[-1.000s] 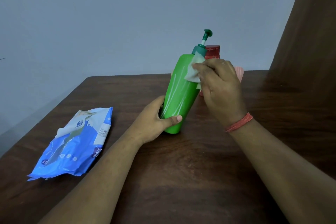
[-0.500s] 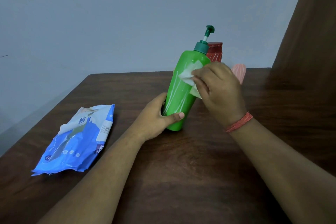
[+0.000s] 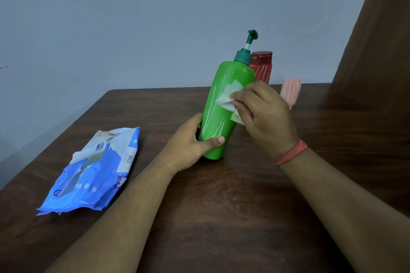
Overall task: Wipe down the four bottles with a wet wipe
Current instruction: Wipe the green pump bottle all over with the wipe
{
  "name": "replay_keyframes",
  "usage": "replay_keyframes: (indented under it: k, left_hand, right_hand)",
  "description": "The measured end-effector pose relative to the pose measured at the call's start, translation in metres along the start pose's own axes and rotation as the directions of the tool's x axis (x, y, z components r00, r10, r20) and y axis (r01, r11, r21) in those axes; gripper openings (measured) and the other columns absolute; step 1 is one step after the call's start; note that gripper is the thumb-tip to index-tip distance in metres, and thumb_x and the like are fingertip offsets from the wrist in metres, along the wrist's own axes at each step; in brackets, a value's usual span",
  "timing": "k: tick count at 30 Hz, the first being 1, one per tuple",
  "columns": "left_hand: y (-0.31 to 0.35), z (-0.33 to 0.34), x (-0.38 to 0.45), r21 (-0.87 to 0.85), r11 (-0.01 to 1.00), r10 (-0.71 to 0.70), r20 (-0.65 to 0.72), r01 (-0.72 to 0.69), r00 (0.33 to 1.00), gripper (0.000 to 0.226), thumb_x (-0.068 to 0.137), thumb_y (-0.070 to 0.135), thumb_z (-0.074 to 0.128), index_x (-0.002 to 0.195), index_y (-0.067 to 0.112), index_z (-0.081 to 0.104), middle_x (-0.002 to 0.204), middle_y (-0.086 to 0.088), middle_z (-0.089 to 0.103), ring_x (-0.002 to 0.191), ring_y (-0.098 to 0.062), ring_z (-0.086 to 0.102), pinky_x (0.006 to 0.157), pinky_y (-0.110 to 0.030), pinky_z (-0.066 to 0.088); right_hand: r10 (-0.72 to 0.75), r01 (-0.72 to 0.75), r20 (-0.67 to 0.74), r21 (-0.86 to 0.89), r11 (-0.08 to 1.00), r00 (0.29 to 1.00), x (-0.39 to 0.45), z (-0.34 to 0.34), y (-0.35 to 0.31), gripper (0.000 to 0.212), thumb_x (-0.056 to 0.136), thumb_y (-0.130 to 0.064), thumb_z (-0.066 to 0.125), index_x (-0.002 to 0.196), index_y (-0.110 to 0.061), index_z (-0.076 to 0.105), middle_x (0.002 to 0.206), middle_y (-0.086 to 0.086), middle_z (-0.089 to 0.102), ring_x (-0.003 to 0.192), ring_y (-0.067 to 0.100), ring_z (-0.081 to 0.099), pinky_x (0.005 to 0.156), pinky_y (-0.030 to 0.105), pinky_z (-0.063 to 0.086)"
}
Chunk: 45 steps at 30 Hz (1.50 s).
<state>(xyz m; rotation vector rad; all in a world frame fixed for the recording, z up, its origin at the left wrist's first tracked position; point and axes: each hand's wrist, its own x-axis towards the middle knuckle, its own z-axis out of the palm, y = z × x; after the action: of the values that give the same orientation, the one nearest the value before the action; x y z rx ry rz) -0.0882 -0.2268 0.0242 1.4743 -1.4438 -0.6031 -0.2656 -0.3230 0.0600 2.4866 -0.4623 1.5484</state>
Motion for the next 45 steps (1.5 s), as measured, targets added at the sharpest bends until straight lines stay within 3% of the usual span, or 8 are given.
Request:
replay_keyframes:
  k: [7, 14, 19, 23, 27, 31, 35, 45]
  left_hand:
    - [0.002, 0.001, 0.0, 0.118, 0.991, 0.057, 0.012, -0.058, 0.998, 0.048, 0.084, 0.036, 0.08, 0.124, 0.033, 0.053, 0.116, 0.009, 0.066, 0.104, -0.004, 0.064, 0.089, -0.03, 0.055]
    - [0.007, 0.005, 0.0, 0.225, 0.968, 0.115, -0.009, -0.11, 0.993, 0.045, 0.084, 0.035, 0.08, 0.121, 0.027, 0.055, 0.106, 0.008, 0.062, 0.095, -0.007, 0.061, 0.08, -0.031, 0.053]
    - [0.005, 0.006, 0.0, 0.292, 0.949, 0.137, -0.032, -0.121, 0.99, 0.043, 0.082, 0.04, 0.079, 0.115, 0.026, 0.056, 0.098, 0.009, 0.059, 0.089, -0.007, 0.057, 0.069, -0.026, 0.044]
    - [0.004, 0.006, 0.001, 0.316, 0.938, 0.157, -0.031, -0.139, 0.987, 0.044, 0.082, 0.04, 0.08, 0.116, 0.025, 0.057, 0.097, 0.009, 0.059, 0.089, -0.008, 0.056, 0.069, -0.028, 0.042]
    - [0.004, 0.005, 0.001, 0.318, 0.94, 0.148, -0.045, -0.126, 0.988, 0.045, 0.082, 0.041, 0.08, 0.116, 0.025, 0.056, 0.097, 0.008, 0.059, 0.088, -0.008, 0.057, 0.068, -0.028, 0.044]
    - [0.004, 0.006, 0.002, 0.33, 0.934, 0.154, -0.037, -0.134, 0.987, 0.045, 0.081, 0.042, 0.08, 0.117, 0.026, 0.056, 0.097, 0.008, 0.059, 0.089, -0.009, 0.056, 0.069, -0.029, 0.042]
    - [0.004, 0.005, 0.002, 0.302, 0.946, 0.142, -0.051, -0.121, 0.988, 0.044, 0.081, 0.039, 0.08, 0.116, 0.028, 0.055, 0.097, 0.01, 0.059, 0.089, -0.006, 0.057, 0.069, -0.027, 0.041]
    - [0.005, 0.005, 0.001, 0.306, 0.945, 0.135, -0.048, -0.114, 0.99, 0.041, 0.082, 0.039, 0.08, 0.111, 0.028, 0.054, 0.094, 0.01, 0.058, 0.084, -0.006, 0.055, 0.064, -0.025, 0.039]
  right_hand:
    - [0.141, -0.144, -0.175, -0.001, 0.99, 0.974, 0.015, -0.014, 0.001, 0.01, 0.094, -0.004, 0.065, 0.098, 0.0, 0.072, 0.095, 0.013, 0.065, 0.092, 0.021, 0.057, 0.088, 0.011, 0.034]
    - [0.087, -0.114, -0.21, -0.121, 0.986, 0.974, 0.019, -0.025, 0.009, 0.015, 0.097, -0.012, 0.064, 0.102, -0.004, 0.075, 0.092, 0.014, 0.063, 0.087, 0.032, 0.06, 0.076, 0.041, 0.049]
    - [-0.008, -0.021, -0.115, -0.251, 0.968, 0.993, 0.018, -0.022, 0.002, 0.015, 0.097, -0.012, 0.064, 0.106, -0.008, 0.075, 0.092, 0.011, 0.063, 0.084, 0.029, 0.056, 0.067, 0.04, 0.047]
    - [0.07, -0.113, -0.18, -0.241, 0.964, 0.981, 0.019, -0.024, 0.008, 0.016, 0.098, -0.014, 0.062, 0.107, -0.008, 0.074, 0.092, 0.011, 0.062, 0.085, 0.03, 0.055, 0.069, 0.041, 0.046]
    - [-0.074, 0.048, -0.067, -0.329, 0.943, 0.995, 0.013, -0.013, -0.001, 0.014, 0.093, -0.008, 0.067, 0.104, -0.008, 0.076, 0.091, 0.01, 0.064, 0.081, 0.029, 0.056, 0.069, 0.038, 0.042]
    - [0.044, -0.089, -0.165, -0.278, 0.956, 0.985, 0.017, -0.021, 0.008, 0.015, 0.096, -0.009, 0.064, 0.107, -0.005, 0.074, 0.091, 0.014, 0.062, 0.082, 0.033, 0.056, 0.068, 0.044, 0.047]
    - [-0.091, 0.074, -0.038, -0.324, 0.943, 0.995, 0.012, -0.011, -0.001, 0.015, 0.094, -0.009, 0.066, 0.106, -0.007, 0.075, 0.091, 0.011, 0.064, 0.081, 0.031, 0.056, 0.069, 0.039, 0.041]
    - [-0.008, -0.028, -0.117, -0.298, 0.954, 0.993, 0.014, -0.013, 0.006, 0.017, 0.096, -0.01, 0.062, 0.108, -0.005, 0.074, 0.094, 0.014, 0.063, 0.084, 0.032, 0.056, 0.071, 0.041, 0.043]
